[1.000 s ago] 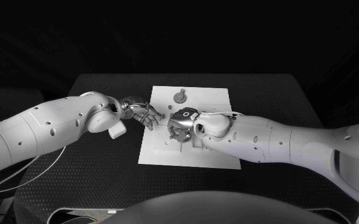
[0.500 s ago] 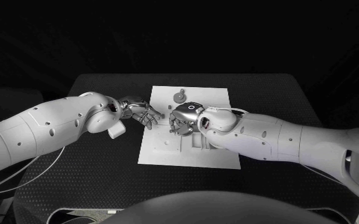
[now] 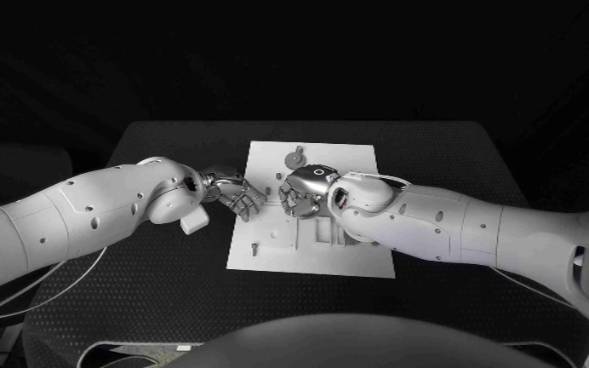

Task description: Assemble the parts on the task board

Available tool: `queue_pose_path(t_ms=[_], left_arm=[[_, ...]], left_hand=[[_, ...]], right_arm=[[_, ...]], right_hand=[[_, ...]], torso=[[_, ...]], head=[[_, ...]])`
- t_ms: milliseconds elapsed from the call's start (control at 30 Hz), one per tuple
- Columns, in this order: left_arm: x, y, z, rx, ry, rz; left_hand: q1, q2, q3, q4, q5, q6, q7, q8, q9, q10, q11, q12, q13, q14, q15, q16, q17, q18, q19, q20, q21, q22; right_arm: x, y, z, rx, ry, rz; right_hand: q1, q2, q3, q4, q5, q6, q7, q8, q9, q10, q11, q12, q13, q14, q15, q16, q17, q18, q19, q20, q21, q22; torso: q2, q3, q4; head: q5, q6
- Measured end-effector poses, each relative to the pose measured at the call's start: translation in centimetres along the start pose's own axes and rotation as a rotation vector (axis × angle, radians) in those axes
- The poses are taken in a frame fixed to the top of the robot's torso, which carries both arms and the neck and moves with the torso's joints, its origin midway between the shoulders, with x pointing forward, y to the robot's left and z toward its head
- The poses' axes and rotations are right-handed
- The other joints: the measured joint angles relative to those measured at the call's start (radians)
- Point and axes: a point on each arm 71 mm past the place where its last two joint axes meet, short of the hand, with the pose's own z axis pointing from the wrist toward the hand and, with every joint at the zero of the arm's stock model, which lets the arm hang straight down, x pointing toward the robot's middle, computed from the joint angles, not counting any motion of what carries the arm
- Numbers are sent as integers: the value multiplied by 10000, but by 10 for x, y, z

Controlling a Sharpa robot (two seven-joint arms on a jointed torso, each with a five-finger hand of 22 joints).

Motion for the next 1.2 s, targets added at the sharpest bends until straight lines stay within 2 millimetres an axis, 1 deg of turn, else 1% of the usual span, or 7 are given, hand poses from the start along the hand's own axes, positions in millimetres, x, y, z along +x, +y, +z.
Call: queue_pose_path(t_ms=[367,533,633,733,833,967,1200], left_arm=[[-4,3,-2,-82,-185,25],[-5,4,-3,-110,-237,21],[-6,5,-4,-123,-267,18],[-6,5,-4,-124,-295,17],[-7,6,-4,-124,-334,10],[-9,8,-6,-139,-450,-15],[-15,11,-8,-151,-784,-87]], left_hand=[[0,0,0,0,0,0,0,0,0,0,0,0,13,35,-35,0,10,0,0,0,0,1],[0,1,34,-34,0,20,-20,0,2,0,0,20,25,35,-35,0,29,0,0,0,0,1],[0,1,61,-61,0,37,-36,0,11,8,-8,41,36,35,-35,0,33,0,0,0,0,1],[1,1,61,-61,0,44,-28,36,11,67,-10,41,36,35,-34,0,37,0,0,0,0,1],[1,1,61,-61,0,73,0,52,11,74,-2,40,47,71,1,0,45,-1,0,1,0,1],[1,1,76,-76,0,73,0,52,11,94,-22,61,53,108,-32,0,49,0,25,-24,0,2],[1,1,140,-84,0,144,0,90,21,183,-36,118,80,128,-53,0,72,0,36,-36,41,2]], right_arm=[[1,2,0,-3,99,114],[1,1,-1,23,169,212],[1,1,-1,-2,209,333],[1,5,-2,-164,247,495],[1,12,-3,-449,298,631],[6,25,-8,-991,495,768],[16,35,-16,-1510,853,845]], right_hand=[[0,0,1,1,0,-1,1,-25,9,-1,1,-1,-11,-5,-2,0,-119,-1,-1,1,0,-1],[0,0,60,4,0,-116,116,-109,45,-108,107,-69,-10,-310,-3,-73,-443,-1,-1,1,-7,-1],[18,-205,88,32,1,-353,334,-325,-5,-264,263,-123,2,-642,58,-185,-824,-2,-58,56,-104,-1],[109,-476,21,10,1,-974,531,-692,-138,-461,458,-123,92,-909,185,-233,-978,-21,-159,129,-160,-2],[242,-686,-156,-13,1,-1296,612,-904,-201,-653,647,-126,193,-1028,382,-281,-975,-89,-280,200,-194,-2],[387,-831,-275,-23,1,-1459,761,-960,-207,-828,715,-77,251,-1132,487,-282,-945,-151,-399,250,-241,-2],[424,-867,-358,-24,1,-1524,822,-979,-229,-934,751,-76,271,-1182,537,-318,-940,-16,-452,304,-241,-3]], torso=[[0,-5,5],[0,-11,5],[0,-11,5],[0,-12,0],[1,-12,1],[0,-12,3],[1,-5,-2]], head=[[-18,0],[-5,0],[-1,0],[5,0],[14,0],[33,0],[62,0]])
